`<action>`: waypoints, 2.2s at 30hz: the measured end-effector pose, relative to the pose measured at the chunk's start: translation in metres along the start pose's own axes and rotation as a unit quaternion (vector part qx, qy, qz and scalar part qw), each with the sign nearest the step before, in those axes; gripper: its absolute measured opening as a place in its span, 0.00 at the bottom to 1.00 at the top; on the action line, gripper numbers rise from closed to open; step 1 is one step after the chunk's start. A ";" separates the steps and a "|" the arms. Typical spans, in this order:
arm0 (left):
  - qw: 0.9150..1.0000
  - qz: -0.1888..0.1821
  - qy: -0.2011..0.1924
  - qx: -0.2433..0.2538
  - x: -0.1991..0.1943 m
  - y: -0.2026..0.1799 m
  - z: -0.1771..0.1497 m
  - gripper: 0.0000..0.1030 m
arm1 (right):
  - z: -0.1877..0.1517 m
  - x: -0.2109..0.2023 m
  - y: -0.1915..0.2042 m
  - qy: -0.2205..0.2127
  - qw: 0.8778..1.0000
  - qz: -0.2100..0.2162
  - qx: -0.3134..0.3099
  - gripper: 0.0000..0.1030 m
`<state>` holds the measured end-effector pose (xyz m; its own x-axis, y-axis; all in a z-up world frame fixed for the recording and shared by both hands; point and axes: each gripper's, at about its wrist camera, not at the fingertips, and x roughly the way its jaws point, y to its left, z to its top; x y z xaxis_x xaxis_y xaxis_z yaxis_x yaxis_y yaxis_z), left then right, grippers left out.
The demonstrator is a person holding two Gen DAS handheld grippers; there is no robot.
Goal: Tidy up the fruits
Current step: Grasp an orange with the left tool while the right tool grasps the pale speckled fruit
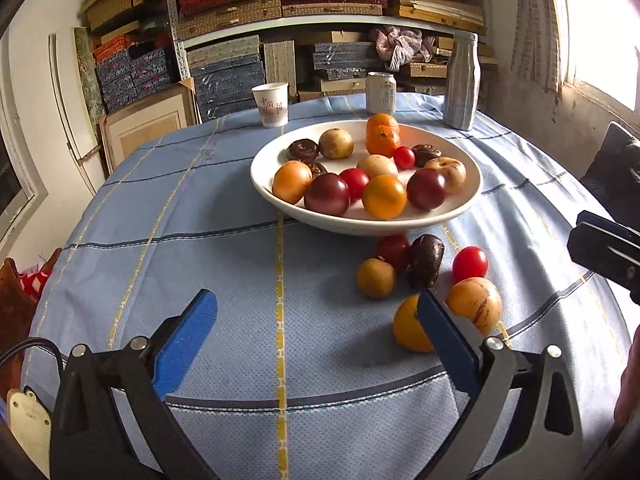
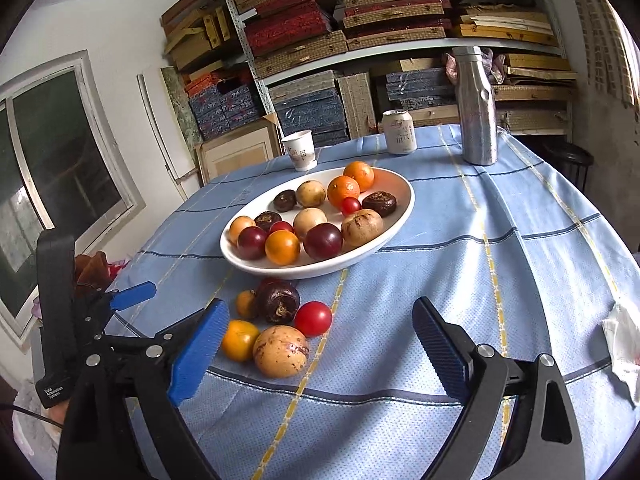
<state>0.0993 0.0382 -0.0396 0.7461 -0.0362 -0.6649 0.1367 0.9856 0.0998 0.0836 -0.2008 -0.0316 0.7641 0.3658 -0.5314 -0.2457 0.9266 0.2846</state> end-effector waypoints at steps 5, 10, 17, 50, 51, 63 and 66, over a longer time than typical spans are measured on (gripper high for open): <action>1.000 -0.001 0.002 0.005 0.000 -0.002 0.001 0.96 | 0.000 0.000 0.001 0.001 1.000 0.000 0.000 0.91; 1.000 -0.003 0.009 0.006 0.004 -0.002 0.000 0.96 | 0.000 0.003 0.002 0.006 1.000 -0.002 0.000 0.91; 1.000 -0.008 0.023 0.002 0.010 -0.001 0.000 0.96 | -0.001 0.003 0.003 0.011 1.000 -0.001 -0.002 0.92; 0.988 -0.127 0.063 0.056 0.028 -0.027 -0.003 0.52 | -0.007 0.014 0.011 0.042 0.998 -0.010 -0.035 0.92; 0.986 -0.142 0.073 0.051 0.032 -0.027 -0.004 0.42 | -0.007 0.014 0.011 0.042 0.998 -0.010 -0.035 0.92; 0.993 -0.111 0.047 0.018 0.021 -0.009 0.002 0.36 | -0.015 0.027 0.024 0.080 0.995 -0.005 -0.066 0.85; 0.995 -0.092 0.044 -0.002 0.020 0.005 0.005 0.36 | -0.020 0.039 0.031 0.109 0.990 -0.001 -0.084 0.67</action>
<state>0.1178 0.0419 -0.0489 0.6487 -0.2022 -0.7337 0.2628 0.9643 -0.0333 0.0936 -0.1556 -0.0596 0.6212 0.3579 -0.6972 -0.3545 0.9217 0.1574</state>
